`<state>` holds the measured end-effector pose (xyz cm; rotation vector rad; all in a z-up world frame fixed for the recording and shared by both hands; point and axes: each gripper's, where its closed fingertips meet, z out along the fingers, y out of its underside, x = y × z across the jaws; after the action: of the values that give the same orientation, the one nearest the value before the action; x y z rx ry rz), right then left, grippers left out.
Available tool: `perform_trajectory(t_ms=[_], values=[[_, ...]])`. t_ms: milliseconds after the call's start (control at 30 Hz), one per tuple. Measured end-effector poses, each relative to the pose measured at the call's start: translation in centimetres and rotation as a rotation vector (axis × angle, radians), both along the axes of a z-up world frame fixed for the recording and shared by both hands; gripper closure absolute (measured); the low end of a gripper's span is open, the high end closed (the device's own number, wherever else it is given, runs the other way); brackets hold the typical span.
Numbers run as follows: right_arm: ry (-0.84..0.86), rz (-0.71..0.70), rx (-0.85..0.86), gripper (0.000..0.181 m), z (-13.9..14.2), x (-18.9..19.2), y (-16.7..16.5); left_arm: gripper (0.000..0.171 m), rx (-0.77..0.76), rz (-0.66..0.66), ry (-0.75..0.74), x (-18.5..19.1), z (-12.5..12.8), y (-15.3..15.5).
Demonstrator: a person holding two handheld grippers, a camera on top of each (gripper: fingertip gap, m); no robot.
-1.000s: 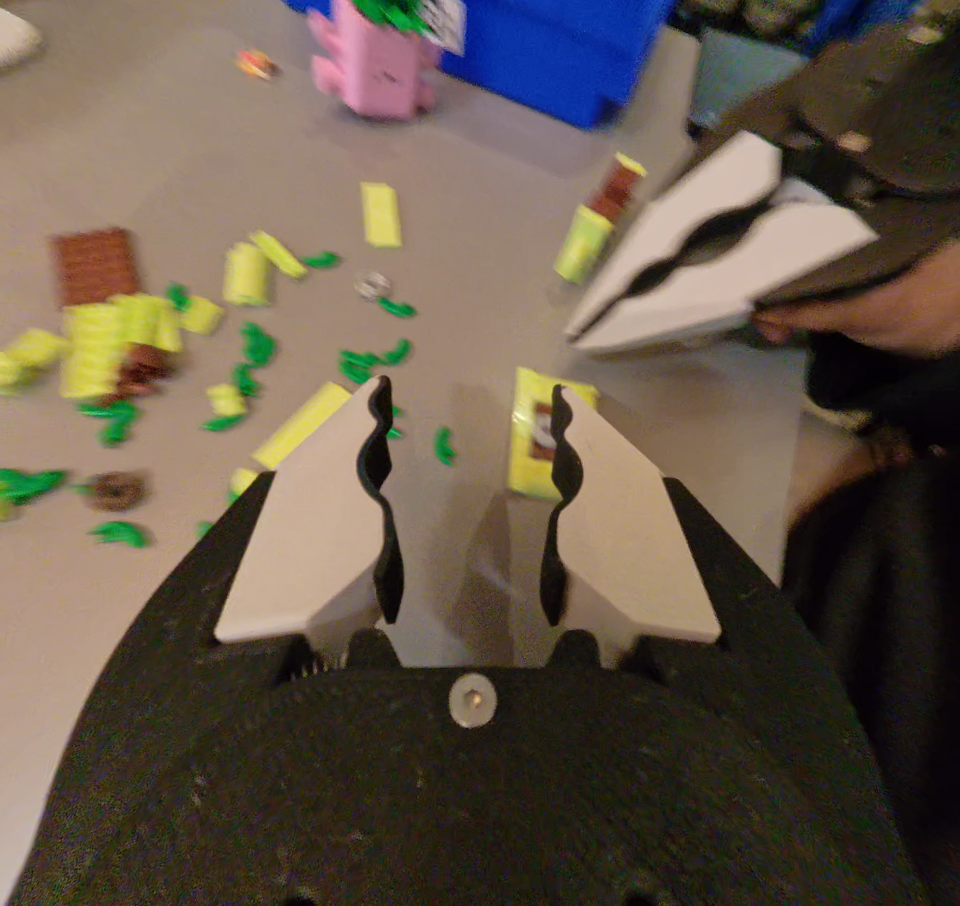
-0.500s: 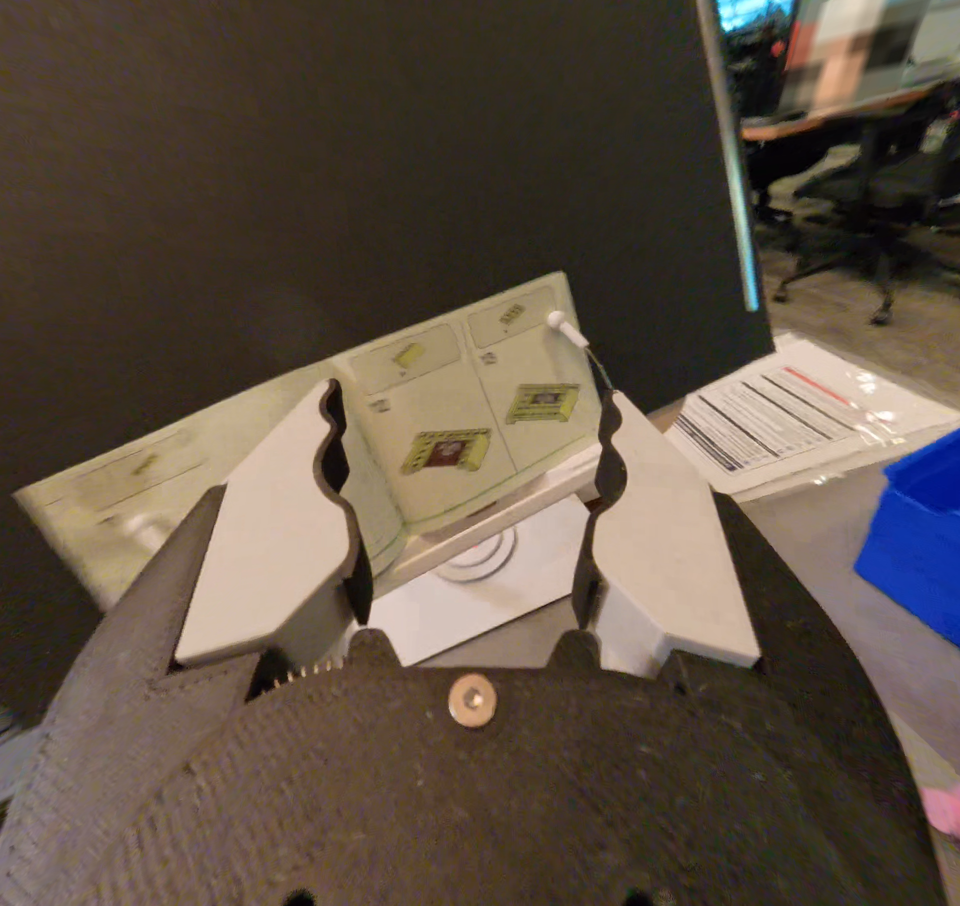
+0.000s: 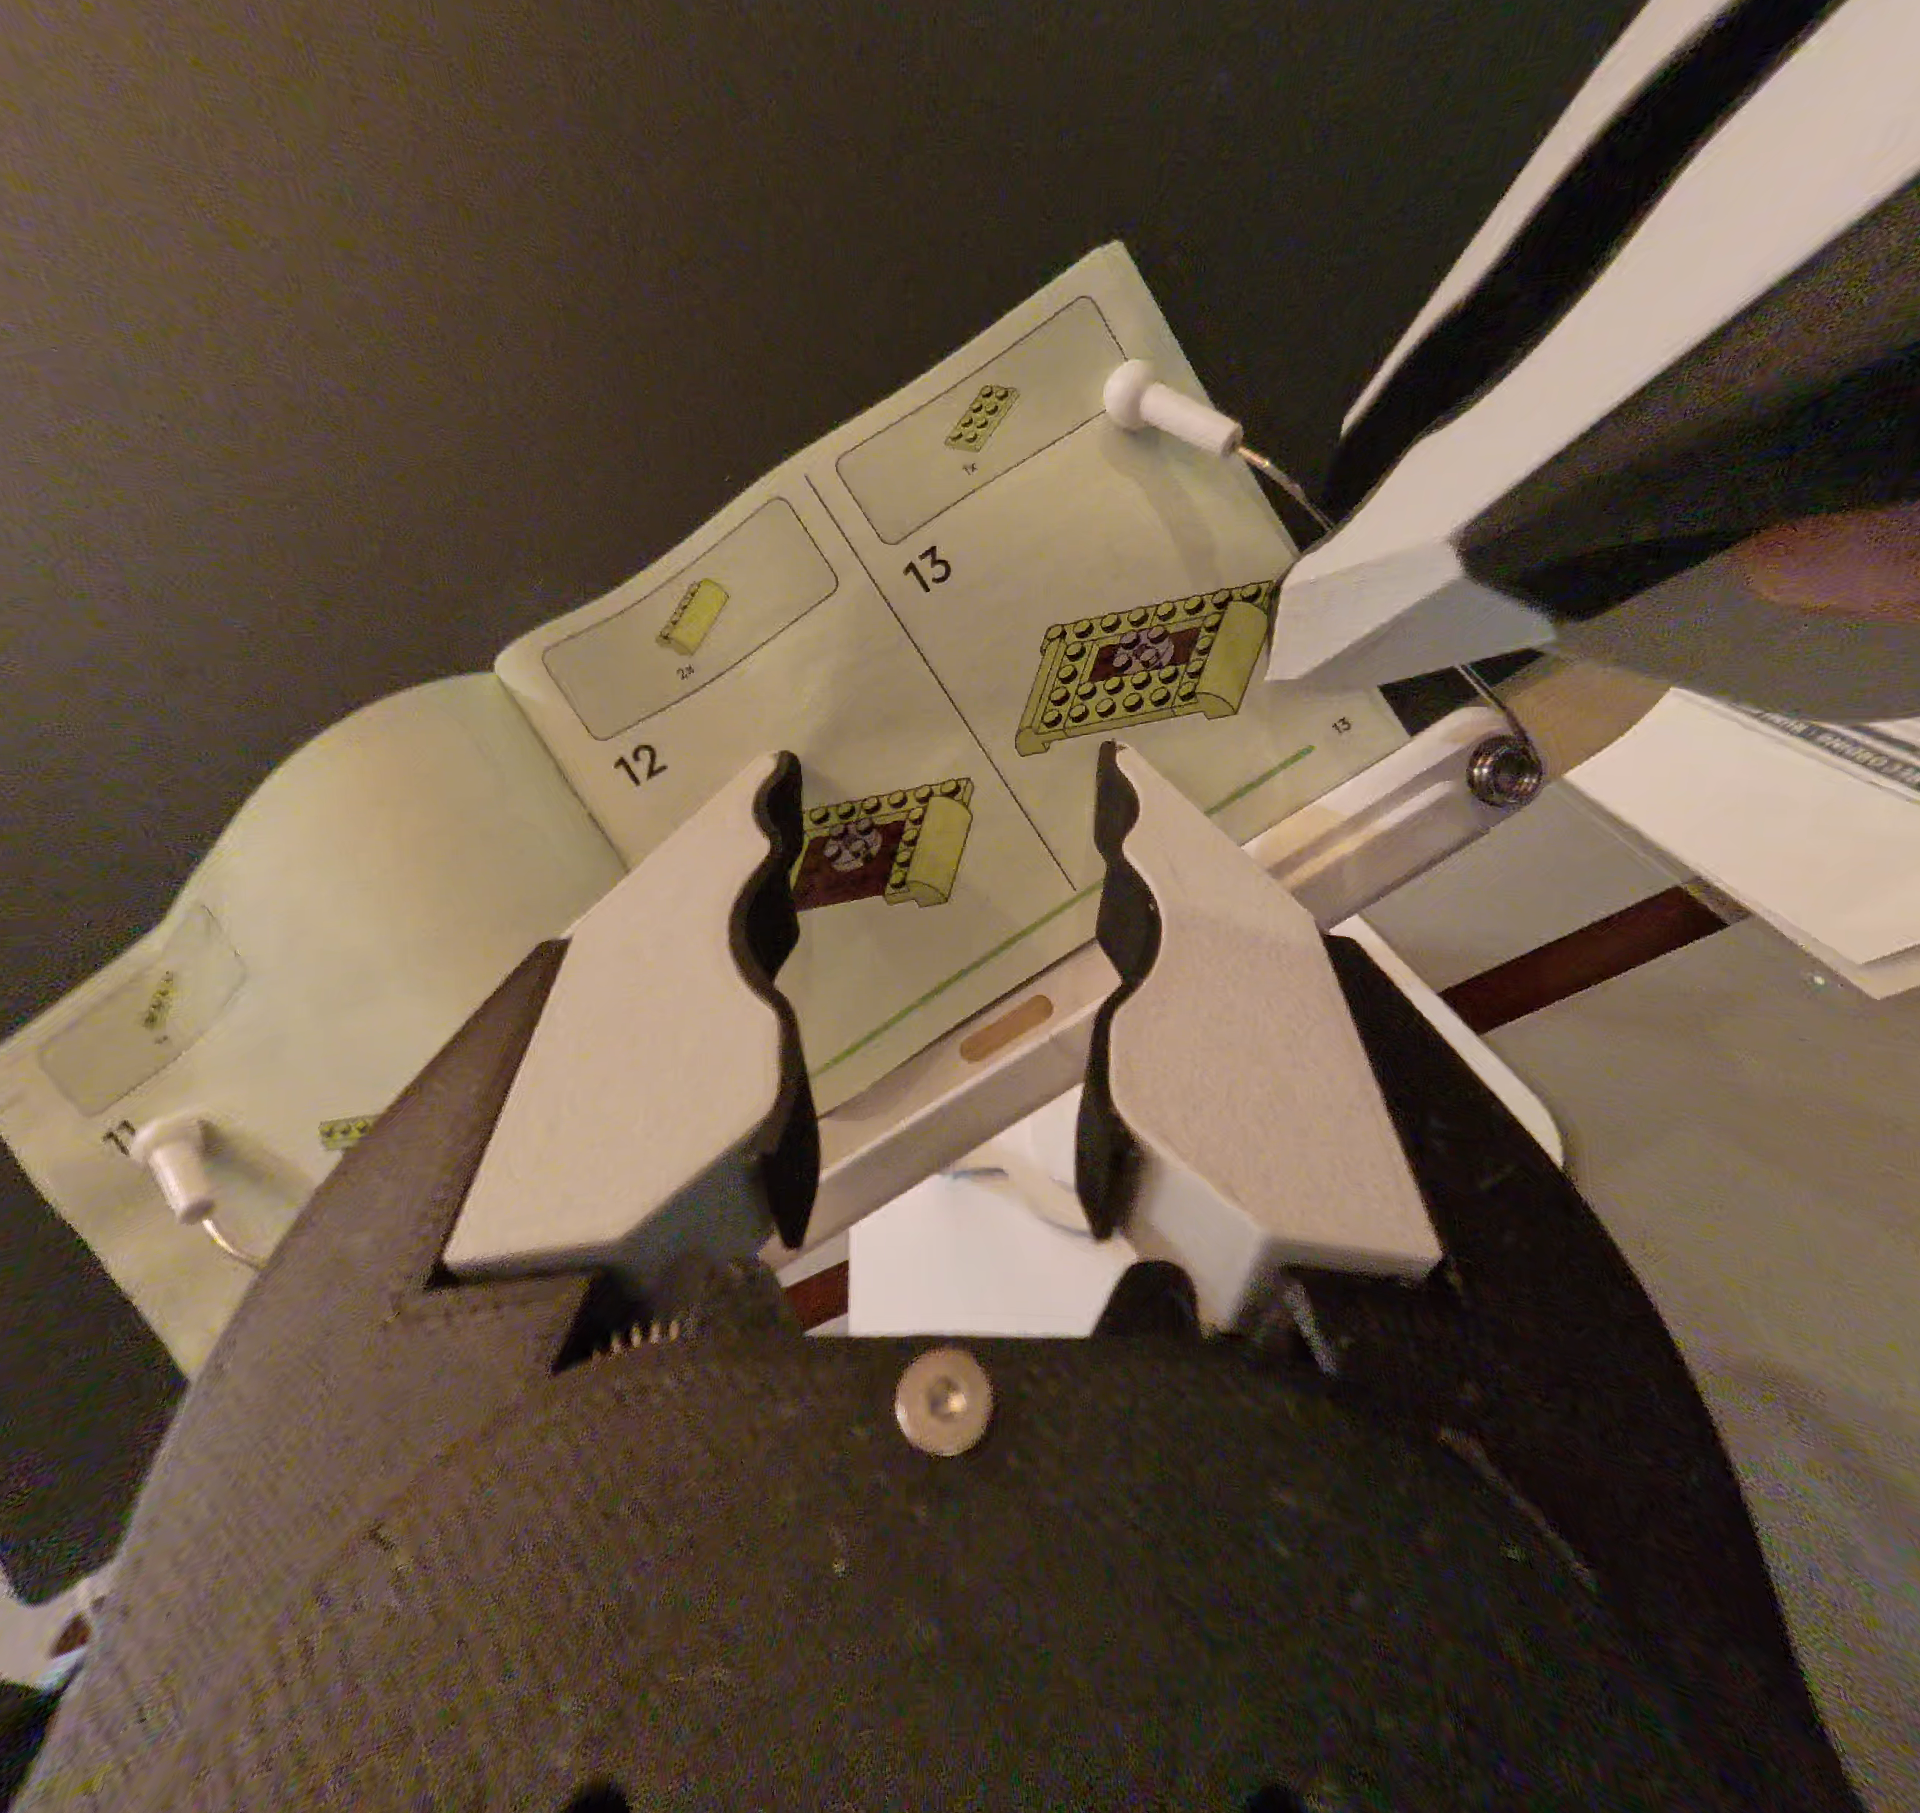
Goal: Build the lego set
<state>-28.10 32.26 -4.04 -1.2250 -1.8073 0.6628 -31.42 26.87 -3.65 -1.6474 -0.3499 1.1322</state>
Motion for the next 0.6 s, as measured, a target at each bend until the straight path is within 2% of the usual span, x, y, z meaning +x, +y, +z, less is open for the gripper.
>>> perform_trajectory(t_ms=[33,133,233,367,467,500,533,600], values=[[-0.015,-0.013,0.020,0.178,-0.2,-0.1,0.2,0.114,0.017,-0.003,-0.013,-0.1,0.0,0.0],[-0.042,-0.023,0.056,0.178,-0.3,0.0,0.4,0.117,0.015,0.017,-0.043,-0.1,0.1,-0.1],[-0.060,-0.033,0.028,0.179,-0.4,0.3,0.5,0.134,0.050,0.039,-0.065,-0.5,0.5,-0.7],[-0.043,-0.025,0.009,0.179,-0.4,0.3,0.5,0.171,0.070,0.040,-0.083,-1.1,0.8,-1.9],[-0.041,-0.016,0.008,0.180,-0.4,0.4,0.3,0.171,0.078,0.003,-0.128,-0.6,0.8,-2.0],[-0.040,-0.009,-0.004,0.180,-0.3,0.5,0.1,0.163,0.064,-0.055,-0.148,0.2,0.5,-1.3],[-0.039,-0.003,-0.019,0.181,-0.3,0.5,0.0,0.134,0.054,-0.091,-0.152,1.0,0.3,-0.8],[-0.036,0.011,-0.050,0.181,-0.3,0.8,-0.1,0.078,0.033,-0.054,-0.092,1.5,0.4,-0.5]])
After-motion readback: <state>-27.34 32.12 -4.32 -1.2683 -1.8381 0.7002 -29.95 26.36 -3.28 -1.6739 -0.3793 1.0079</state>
